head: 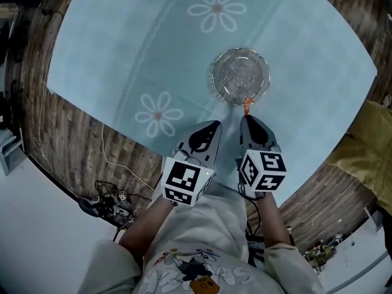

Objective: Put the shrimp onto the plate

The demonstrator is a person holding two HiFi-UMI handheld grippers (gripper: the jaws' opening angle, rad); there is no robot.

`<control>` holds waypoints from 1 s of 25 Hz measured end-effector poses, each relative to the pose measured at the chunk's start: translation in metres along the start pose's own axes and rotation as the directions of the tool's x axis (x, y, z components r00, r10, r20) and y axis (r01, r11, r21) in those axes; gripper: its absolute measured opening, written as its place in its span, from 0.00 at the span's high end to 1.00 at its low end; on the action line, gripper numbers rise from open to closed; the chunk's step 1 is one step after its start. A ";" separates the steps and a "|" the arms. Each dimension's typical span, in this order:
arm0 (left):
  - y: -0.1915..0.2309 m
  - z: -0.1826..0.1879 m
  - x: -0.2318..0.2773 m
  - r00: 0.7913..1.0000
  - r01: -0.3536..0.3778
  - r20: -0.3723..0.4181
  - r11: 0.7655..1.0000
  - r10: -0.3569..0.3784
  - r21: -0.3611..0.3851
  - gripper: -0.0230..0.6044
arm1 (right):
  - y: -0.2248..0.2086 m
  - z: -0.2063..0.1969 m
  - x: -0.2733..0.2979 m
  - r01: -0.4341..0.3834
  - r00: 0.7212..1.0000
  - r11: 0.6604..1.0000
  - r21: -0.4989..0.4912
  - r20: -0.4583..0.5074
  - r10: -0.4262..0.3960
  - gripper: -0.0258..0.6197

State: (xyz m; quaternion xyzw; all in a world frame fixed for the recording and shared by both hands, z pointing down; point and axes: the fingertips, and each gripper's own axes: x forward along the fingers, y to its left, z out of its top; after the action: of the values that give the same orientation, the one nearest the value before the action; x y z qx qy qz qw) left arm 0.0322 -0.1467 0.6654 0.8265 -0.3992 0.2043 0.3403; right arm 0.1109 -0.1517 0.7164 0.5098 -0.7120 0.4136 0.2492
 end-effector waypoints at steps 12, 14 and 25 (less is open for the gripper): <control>0.004 -0.001 0.010 1.000 0.013 -0.015 1.000 -0.013 -0.005 0.95 | -0.007 -0.001 0.012 0.018 1.000 0.996 0.084 -0.019 -0.017 0.90; 0.004 -0.002 0.010 1.000 0.012 -0.017 1.000 -0.012 -0.006 0.95 | -0.007 0.000 0.010 0.020 1.000 0.996 0.083 -0.013 -0.019 0.90; -0.012 0.001 0.000 1.000 0.011 0.008 1.000 -0.011 0.018 0.95 | -0.004 0.001 -0.017 0.028 0.998 0.997 0.070 0.048 -0.031 0.90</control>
State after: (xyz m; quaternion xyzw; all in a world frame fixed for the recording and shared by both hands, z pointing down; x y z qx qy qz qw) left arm 0.0416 -0.1422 0.6601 0.8326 -0.3941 0.2026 0.3324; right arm 0.1207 -0.1441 0.7044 0.5387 -0.6956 0.4215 0.2200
